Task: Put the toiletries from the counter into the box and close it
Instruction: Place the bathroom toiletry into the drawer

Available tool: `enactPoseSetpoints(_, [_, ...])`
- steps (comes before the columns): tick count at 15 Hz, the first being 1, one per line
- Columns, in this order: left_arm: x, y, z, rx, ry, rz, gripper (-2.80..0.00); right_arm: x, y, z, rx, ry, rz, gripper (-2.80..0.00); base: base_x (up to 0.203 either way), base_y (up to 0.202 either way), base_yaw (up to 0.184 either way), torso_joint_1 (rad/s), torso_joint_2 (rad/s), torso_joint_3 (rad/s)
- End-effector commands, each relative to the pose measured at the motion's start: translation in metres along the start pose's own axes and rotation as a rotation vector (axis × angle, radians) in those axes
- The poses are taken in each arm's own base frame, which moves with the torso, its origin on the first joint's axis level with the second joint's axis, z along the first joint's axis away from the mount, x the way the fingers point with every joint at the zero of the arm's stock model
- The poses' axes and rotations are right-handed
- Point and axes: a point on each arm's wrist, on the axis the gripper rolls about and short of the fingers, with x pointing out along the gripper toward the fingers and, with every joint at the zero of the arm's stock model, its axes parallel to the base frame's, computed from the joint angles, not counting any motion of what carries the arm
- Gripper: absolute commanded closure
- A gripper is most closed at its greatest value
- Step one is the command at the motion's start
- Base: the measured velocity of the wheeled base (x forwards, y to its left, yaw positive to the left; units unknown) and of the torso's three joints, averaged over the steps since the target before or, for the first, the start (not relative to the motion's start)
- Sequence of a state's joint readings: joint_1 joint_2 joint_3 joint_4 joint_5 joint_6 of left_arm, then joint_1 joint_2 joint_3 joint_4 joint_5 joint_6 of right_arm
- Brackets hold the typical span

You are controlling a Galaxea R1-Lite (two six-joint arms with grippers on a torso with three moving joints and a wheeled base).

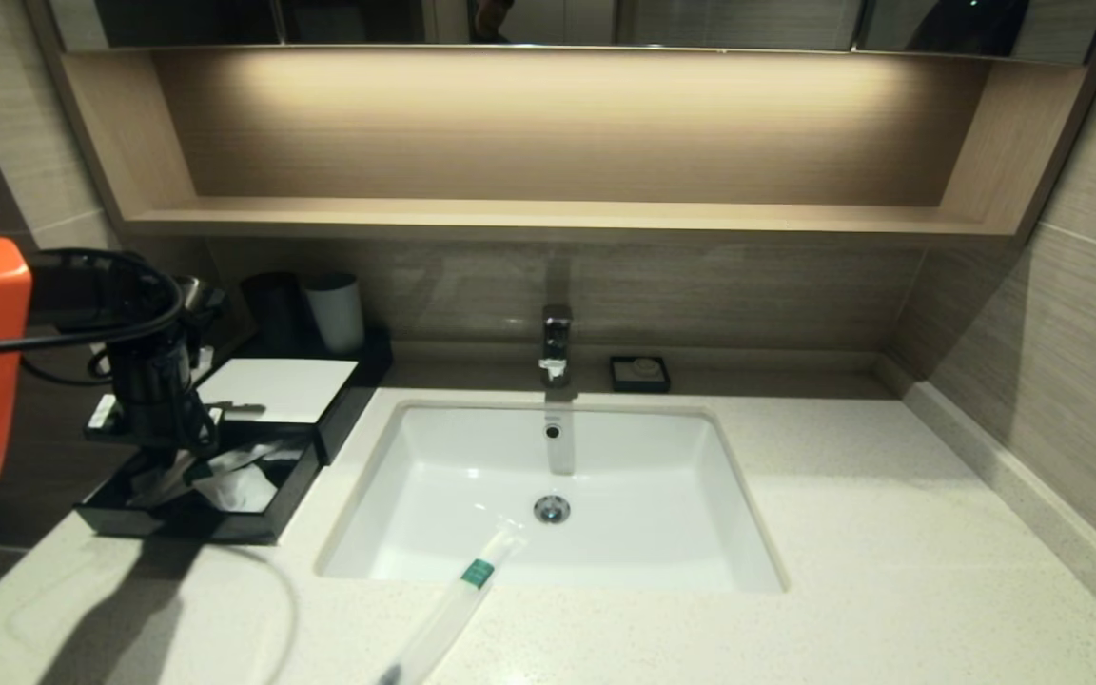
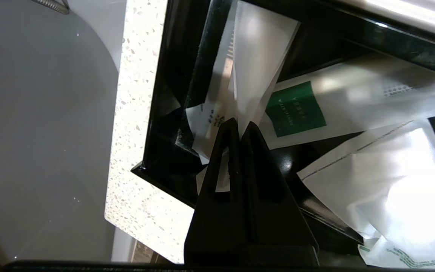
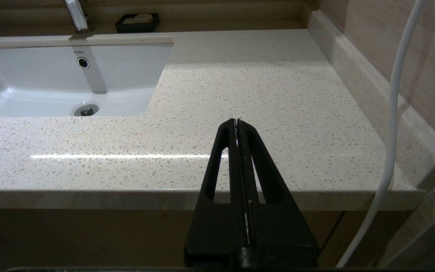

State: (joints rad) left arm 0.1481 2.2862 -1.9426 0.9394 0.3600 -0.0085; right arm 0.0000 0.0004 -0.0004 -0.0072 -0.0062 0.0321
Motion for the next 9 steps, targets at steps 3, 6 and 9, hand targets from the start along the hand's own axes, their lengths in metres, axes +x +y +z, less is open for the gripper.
enactPoseSetpoints(3, [0.0009, 0.0008, -0.0021, 0.004, 0.015, 0.004, 0.0, 0.0001, 0.0, 0.0001, 0.0, 0.001, 0.0, 0.0, 0.0, 0.0, 0.0, 0.0, 0.0, 0.0])
enactPoseSetpoints(6, [0.0018, 0.0004, -0.0025, 0.006, 0.019, 0.004, 0.0, 0.0001, 0.0, 0.0001, 0.0, 0.001, 0.0, 0.0, 0.0, 0.0, 0.0, 0.0, 0.0, 0.0])
enactPoseSetpoints(9, [0.0008, 0.0008, -0.0032, 0.007, 0.022, 0.004, 0.0, 0.0001, 0.0, 0.0001, 0.0, 0.001, 0.0, 0.0, 0.0, 0.0, 0.0, 0.0, 0.0, 0.0])
